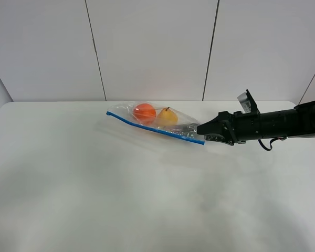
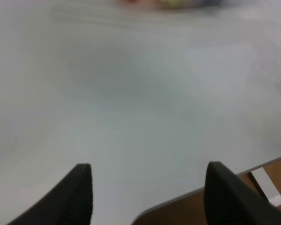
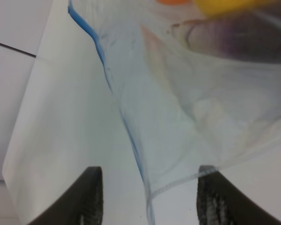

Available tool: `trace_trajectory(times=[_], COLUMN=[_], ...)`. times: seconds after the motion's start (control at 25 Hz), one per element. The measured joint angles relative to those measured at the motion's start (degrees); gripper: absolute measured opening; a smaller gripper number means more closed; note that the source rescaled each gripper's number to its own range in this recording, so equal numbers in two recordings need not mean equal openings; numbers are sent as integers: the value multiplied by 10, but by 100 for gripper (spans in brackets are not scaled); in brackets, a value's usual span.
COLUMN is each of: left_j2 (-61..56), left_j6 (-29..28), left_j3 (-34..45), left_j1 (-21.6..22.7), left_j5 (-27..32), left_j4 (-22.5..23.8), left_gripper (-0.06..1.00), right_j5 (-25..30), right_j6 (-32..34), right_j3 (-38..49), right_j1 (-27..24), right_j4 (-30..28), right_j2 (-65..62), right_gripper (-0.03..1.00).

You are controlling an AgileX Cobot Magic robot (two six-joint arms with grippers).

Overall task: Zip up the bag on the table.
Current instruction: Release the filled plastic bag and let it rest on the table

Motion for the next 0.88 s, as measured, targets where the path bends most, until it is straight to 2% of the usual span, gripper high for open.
trace_trajectory(times=[0.88], left_j2=[0], left_j6=[-2], left_j3=[0], left_j1=[0], left_j5=[0], left_j4=[0], left_gripper=[80], right_j5=[0], right_j6=[-19], right_j3=[0], right_j1=[0], right_j4=[0], right_j2=[0], right_gripper=[68])
